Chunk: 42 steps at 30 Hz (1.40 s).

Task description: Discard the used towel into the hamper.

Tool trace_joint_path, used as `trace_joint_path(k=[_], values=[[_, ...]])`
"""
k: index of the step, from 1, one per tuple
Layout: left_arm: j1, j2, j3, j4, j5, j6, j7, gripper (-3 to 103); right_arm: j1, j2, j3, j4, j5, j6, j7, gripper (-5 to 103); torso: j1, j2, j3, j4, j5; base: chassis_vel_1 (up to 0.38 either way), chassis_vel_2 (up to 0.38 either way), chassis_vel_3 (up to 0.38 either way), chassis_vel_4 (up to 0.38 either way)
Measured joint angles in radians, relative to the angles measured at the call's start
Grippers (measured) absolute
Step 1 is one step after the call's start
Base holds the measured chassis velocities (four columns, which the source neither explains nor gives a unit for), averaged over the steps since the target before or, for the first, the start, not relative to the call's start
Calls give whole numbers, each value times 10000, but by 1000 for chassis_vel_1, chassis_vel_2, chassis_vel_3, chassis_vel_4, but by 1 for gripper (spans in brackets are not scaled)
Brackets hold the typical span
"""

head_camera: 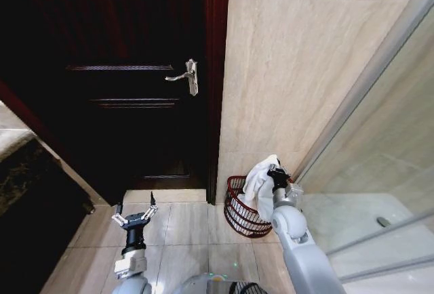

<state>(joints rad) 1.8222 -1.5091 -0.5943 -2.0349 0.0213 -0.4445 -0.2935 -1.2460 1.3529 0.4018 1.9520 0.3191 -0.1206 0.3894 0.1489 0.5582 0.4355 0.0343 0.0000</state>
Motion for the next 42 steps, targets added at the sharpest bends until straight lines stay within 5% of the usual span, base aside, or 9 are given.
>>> trace_joint_path(k=[42], values=[[154,-253,73,-85,311,-67,-120,100,190,-413,105,202,31,42,135,1,-634,-1620,-983,0,0,0,0,0,0]])
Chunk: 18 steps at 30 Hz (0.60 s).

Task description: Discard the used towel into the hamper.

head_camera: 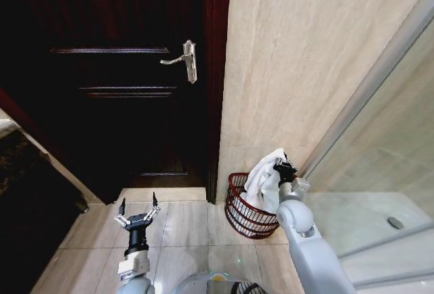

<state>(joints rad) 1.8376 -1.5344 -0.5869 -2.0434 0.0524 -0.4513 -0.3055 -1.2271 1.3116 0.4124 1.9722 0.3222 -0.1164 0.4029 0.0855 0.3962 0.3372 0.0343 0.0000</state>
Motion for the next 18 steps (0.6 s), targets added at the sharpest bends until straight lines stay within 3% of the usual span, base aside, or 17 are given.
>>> trace_joint_path(k=[7,12,18], values=[[-99,7,44,94,-28,-43,-2,100,-63,-349,43,381,197,-319,86,1,-73,-178,-105,1,-1,0,0,0,0],[-178,6,35,147,-158,-96,-19,100,52,-1428,254,1149,2543,-2304,747,1,-78,-205,-125,0,0,0,0,0,0],[-189,8,32,171,-194,-118,-23,100,114,-1569,315,1368,3023,-2763,911,1,-74,-195,-118,0,3,0,0,0,0]])
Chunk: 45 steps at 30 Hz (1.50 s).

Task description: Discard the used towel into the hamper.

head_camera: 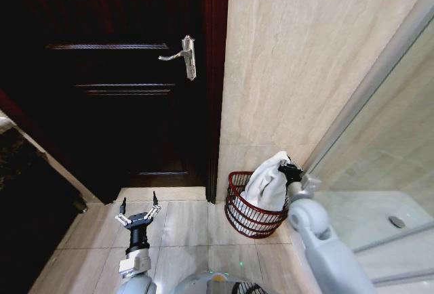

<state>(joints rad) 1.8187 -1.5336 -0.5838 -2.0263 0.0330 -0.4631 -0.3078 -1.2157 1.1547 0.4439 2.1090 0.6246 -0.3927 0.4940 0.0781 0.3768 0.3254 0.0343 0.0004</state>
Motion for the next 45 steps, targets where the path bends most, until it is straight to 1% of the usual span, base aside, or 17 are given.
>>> trace_joint_path(k=[2,45], values=[[0,0,0,2,-1,-2,-2,100,4,-2,4,4,7,-7,4,1,5,13,6,0,-4,0,0,0,0],[4,1,0,3,3,-1,-2,100,8,34,6,-35,-72,58,-16,1,35,89,53,0,-4,0,0,0,0]])
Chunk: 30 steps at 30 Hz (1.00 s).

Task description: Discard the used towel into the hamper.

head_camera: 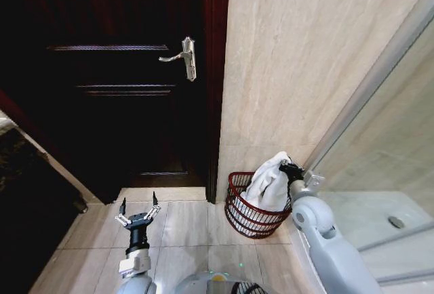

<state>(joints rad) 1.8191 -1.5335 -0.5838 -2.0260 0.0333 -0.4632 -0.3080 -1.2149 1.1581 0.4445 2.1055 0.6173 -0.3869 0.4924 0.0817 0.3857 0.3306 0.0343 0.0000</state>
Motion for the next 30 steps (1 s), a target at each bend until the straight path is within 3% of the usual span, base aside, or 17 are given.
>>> trace_joint_path(k=[25,26,28,30], values=[[0,0,0,-12,0,26,1,100,-28,-1,3,0,-8,3,-40,1,3,7,4,1,-1,0,0,0,0],[0,-2,-9,-106,-8,151,11,100,-163,-38,62,2,-42,-69,-211,-2,3,7,4,6,-3,0,0,0,0],[-26,-31,-84,-745,-109,957,127,100,-863,-237,336,3,-193,-510,-986,3,4,8,4,2,1,0,0,0,0],[-62,-43,-96,-906,-220,1128,169,100,-1256,-344,489,6,-278,-755,-1421,8,3,9,4,2,11,0,0,0,0]])
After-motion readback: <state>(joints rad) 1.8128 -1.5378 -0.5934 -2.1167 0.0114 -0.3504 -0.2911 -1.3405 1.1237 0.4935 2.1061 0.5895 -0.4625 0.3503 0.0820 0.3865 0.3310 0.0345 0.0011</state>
